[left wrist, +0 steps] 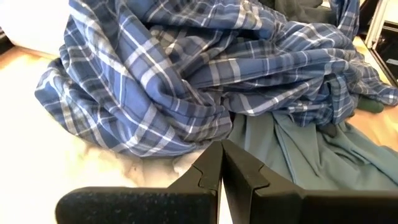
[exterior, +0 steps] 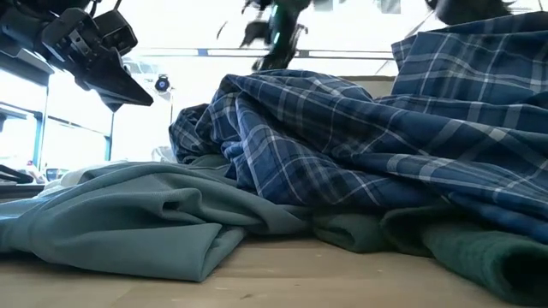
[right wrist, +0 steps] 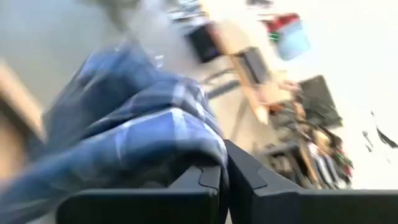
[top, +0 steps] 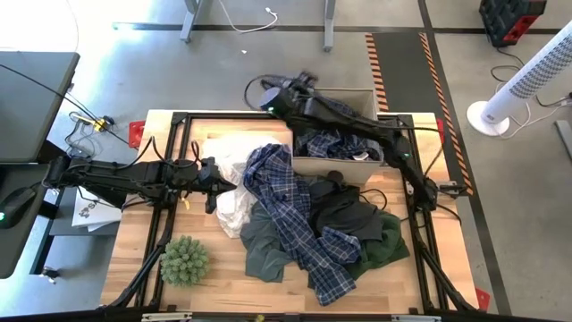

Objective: Sort clothes
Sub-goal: Put the blue striped long-sleeve shirt into the laundry bin

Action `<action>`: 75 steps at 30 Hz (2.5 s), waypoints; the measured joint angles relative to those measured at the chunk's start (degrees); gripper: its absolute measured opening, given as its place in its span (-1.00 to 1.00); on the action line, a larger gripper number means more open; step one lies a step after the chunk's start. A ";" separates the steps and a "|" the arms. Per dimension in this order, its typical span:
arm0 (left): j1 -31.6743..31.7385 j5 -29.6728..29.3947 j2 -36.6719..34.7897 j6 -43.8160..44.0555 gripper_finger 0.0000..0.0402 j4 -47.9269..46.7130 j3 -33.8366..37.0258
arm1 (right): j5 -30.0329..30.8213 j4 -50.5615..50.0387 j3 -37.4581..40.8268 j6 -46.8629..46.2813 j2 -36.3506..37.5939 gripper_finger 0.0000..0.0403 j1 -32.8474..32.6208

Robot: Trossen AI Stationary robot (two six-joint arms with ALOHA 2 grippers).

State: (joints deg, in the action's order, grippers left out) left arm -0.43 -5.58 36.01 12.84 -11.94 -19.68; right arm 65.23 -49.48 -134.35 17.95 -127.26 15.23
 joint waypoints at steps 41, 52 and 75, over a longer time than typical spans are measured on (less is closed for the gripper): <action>-0.11 0.39 -0.02 -2.31 -0.96 2.77 -0.02 | -56.55 -18.81 41.56 -47.93 19.65 -0.35 13.74; -0.11 0.44 -0.02 -1.47 -0.96 2.72 -0.02 | -35.60 -19.79 31.10 -51.43 19.79 -0.33 7.13; -0.11 0.50 -0.02 -0.96 -0.96 2.73 -0.02 | -47.07 15.90 59.20 -47.76 29.34 -0.34 11.46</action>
State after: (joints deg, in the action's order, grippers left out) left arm -0.54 -5.08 35.99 11.88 -9.20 -19.70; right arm 18.16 -33.58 -75.15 -29.81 -97.92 26.69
